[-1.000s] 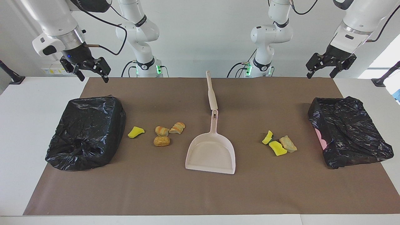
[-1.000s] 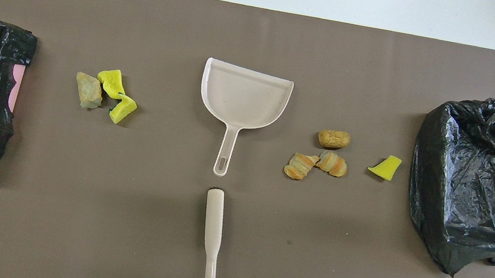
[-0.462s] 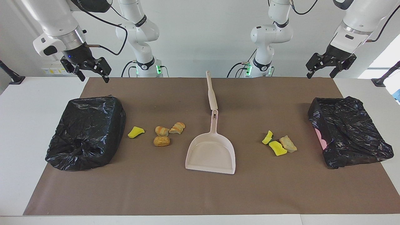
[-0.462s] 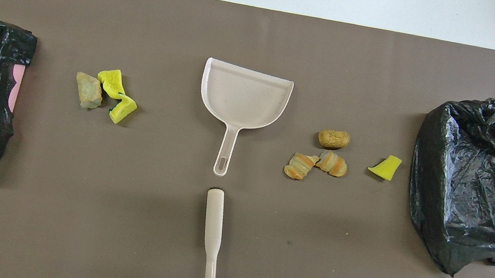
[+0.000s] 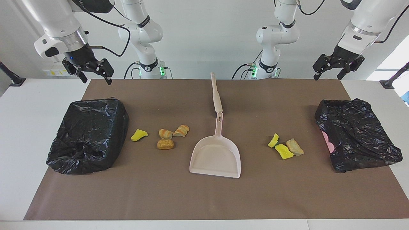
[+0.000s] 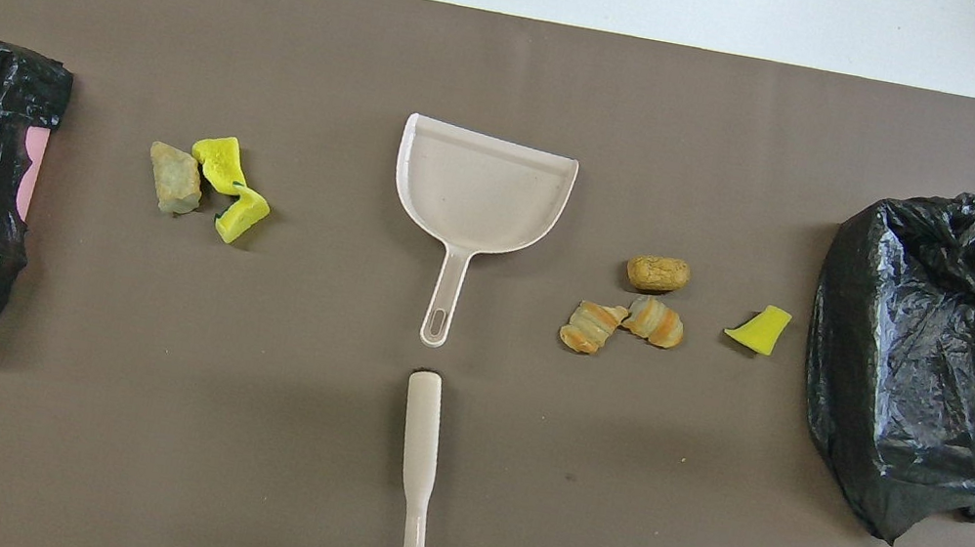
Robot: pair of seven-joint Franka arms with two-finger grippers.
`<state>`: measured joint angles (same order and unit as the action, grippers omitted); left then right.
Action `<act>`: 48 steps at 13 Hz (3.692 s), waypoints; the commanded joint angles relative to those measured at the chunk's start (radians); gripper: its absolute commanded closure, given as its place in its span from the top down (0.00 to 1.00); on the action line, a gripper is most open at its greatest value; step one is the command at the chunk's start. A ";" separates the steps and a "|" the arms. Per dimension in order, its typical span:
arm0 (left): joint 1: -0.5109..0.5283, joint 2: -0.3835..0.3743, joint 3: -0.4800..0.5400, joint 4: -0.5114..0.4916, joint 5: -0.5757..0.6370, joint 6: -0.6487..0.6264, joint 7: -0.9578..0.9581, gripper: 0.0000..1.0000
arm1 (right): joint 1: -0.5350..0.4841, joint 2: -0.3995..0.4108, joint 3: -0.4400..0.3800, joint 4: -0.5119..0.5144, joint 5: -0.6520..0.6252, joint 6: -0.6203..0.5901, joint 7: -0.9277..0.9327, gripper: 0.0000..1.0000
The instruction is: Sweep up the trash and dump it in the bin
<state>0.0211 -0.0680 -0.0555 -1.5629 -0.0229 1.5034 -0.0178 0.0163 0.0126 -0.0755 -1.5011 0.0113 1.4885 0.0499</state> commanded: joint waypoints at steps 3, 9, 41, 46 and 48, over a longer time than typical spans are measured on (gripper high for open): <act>0.010 -0.012 -0.006 -0.009 0.001 0.009 0.002 1.00 | 0.020 -0.033 0.005 -0.042 0.010 0.009 0.025 1.00; 0.010 -0.012 -0.006 -0.009 0.001 0.009 0.002 1.00 | 0.019 -0.034 0.003 -0.044 0.010 0.007 0.022 1.00; 0.010 -0.012 -0.006 -0.009 0.001 0.009 0.002 1.00 | 0.022 -0.057 0.006 -0.084 0.010 0.019 0.022 1.00; 0.010 -0.012 -0.006 -0.009 0.001 0.009 0.002 1.00 | 0.022 0.007 0.046 -0.025 0.012 0.006 0.024 1.00; 0.010 -0.012 -0.006 -0.009 0.001 0.008 0.002 1.00 | 0.022 0.042 0.106 -0.008 0.009 0.019 0.053 1.00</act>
<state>0.0211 -0.0680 -0.0555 -1.5629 -0.0228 1.5034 -0.0178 0.0379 0.0108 -0.0163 -1.5400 0.0138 1.4964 0.0531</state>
